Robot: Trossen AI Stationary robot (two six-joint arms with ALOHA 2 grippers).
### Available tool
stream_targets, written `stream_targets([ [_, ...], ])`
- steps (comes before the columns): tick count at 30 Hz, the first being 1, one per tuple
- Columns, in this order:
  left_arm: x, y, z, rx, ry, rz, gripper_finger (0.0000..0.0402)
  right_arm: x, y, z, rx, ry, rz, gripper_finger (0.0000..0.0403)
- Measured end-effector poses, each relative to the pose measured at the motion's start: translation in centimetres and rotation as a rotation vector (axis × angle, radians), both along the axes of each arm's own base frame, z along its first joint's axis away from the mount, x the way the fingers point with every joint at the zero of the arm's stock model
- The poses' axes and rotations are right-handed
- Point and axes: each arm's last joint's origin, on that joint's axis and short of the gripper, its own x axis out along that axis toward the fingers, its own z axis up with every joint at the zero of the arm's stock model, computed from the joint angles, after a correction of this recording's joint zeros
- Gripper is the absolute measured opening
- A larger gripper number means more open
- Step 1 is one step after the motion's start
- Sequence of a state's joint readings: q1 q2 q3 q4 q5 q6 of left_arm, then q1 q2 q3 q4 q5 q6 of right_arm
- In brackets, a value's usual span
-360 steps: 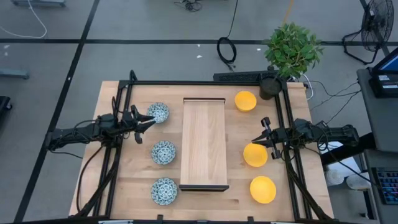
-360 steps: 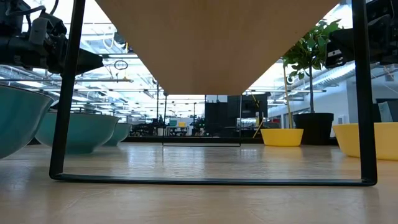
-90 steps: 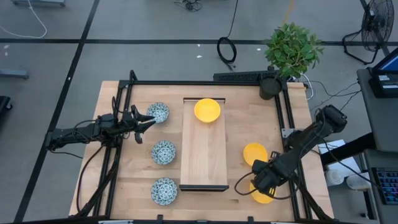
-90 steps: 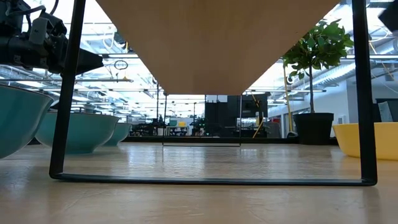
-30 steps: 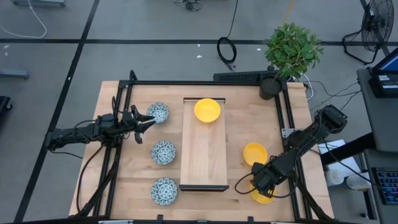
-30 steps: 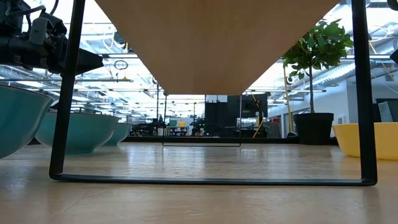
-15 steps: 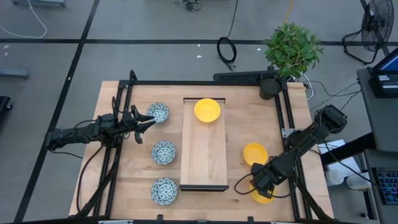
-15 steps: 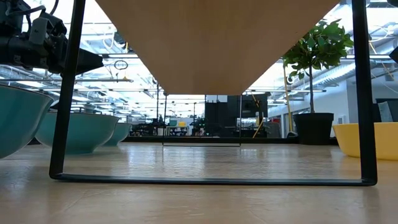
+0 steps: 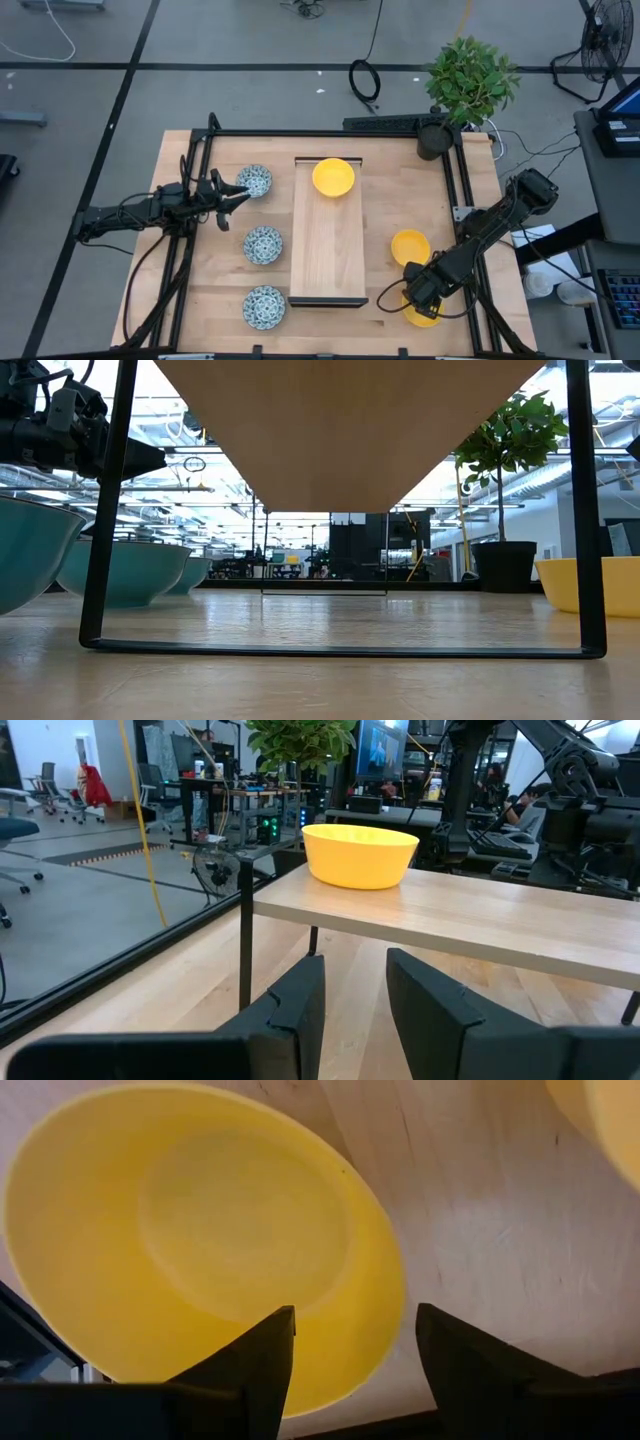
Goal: Pick & Place Mini bowls
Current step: Stack the bottom yellow bowl on top of the yellow bowl on the shelf
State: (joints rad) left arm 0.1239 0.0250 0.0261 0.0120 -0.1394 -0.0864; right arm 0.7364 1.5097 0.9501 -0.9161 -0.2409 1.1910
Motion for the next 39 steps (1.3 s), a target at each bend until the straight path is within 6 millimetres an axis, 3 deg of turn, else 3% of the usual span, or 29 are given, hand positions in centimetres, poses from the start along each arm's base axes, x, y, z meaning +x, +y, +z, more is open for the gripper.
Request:
stream_targets([
  [19,0.00,0.00,0.00,0.000,0.000,0.000,0.0113,0.20,0.16,0.00,0.020,-0.034,0.051,0.0196],
  [39,0.00,0.00,0.00,0.000,0.000,0.000,0.0113,0.49,-0.22,-0.06,-0.076,-0.130,0.128,0.0185],
])
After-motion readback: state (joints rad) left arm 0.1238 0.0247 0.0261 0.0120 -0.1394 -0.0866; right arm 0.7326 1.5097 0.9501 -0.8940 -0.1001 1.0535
